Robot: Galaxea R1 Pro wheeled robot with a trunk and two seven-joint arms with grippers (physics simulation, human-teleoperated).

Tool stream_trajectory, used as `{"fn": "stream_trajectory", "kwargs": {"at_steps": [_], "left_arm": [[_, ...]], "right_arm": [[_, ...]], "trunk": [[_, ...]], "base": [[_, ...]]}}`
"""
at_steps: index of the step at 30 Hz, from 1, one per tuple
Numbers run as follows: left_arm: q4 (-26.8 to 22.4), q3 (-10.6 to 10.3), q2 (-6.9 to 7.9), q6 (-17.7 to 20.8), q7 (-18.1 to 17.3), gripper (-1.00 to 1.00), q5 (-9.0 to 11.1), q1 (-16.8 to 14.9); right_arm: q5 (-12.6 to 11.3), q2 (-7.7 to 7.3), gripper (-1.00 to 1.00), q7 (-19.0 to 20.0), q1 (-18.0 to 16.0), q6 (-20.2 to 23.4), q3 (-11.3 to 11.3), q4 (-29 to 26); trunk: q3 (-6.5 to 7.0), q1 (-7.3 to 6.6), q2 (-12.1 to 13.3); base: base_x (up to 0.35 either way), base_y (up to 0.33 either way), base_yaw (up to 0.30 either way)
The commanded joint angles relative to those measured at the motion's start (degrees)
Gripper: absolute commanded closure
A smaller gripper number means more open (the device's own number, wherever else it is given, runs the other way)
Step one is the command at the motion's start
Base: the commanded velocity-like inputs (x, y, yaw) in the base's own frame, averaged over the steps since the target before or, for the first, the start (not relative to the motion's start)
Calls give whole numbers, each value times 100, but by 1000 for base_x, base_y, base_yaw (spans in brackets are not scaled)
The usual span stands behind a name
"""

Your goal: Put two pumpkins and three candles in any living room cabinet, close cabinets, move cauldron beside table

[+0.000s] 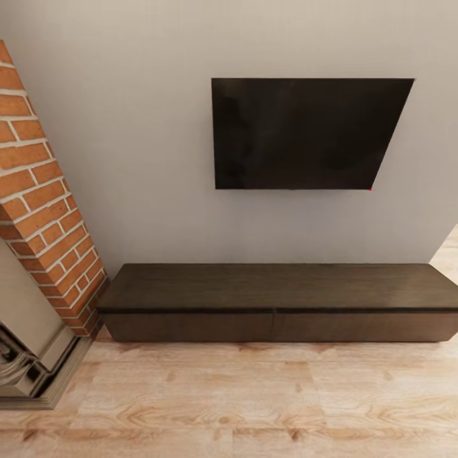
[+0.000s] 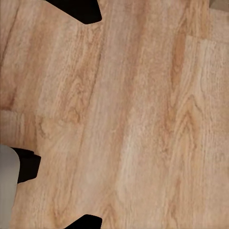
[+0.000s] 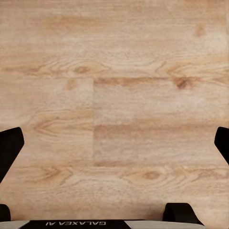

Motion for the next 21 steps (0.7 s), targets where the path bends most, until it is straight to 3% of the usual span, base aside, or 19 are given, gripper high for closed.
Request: {"fn": "stream_trajectory", "kwargs": {"at_steps": [1,11,14,17,18,19,20,21], "left_arm": [[0,0,0,1,0,-100,0,0],[0,-8,7,88,-51,-100,-2,0],[-105,25,54,370,-175,-100,34,0],[-791,98,177,1247,-611,-100,61,0],[-1224,205,279,1803,-879,-100,71,0],[-1673,394,388,2454,-1197,-100,82,0],[-1900,515,442,2803,-1367,-100,87,0],[-2354,793,553,3499,-1713,-100,94,0]], "right_arm": [[2,-2,-100,0,0,-5,-4,-1],[-49,0,-100,-1,0,-23,-72,-4],[-87,-3,-100,-6,-2,-28,-99,-10],[-112,-4,-100,-13,-6,-25,-129,-12],[-121,-5,-100,-15,-7,-24,-171,-12],[-127,-5,-100,-15,-8,-22,-250,-13],[-131,-6,-100,-16,-8,-19,-305,-13],[-138,-8,-100,-11,-18,-14,-457,-18]], "trunk": [[0,0,0],[0,0,0],[0,0,0],[0,0,0],[0,0,0],[0,0,0],[0,0,0],[0,0,0]], "base": [[16,41,1],[30,58,0],[1,2,0],[0,0,0],[0,0,0],[0,0,0],[0,0,0],[0,0,0]]}}
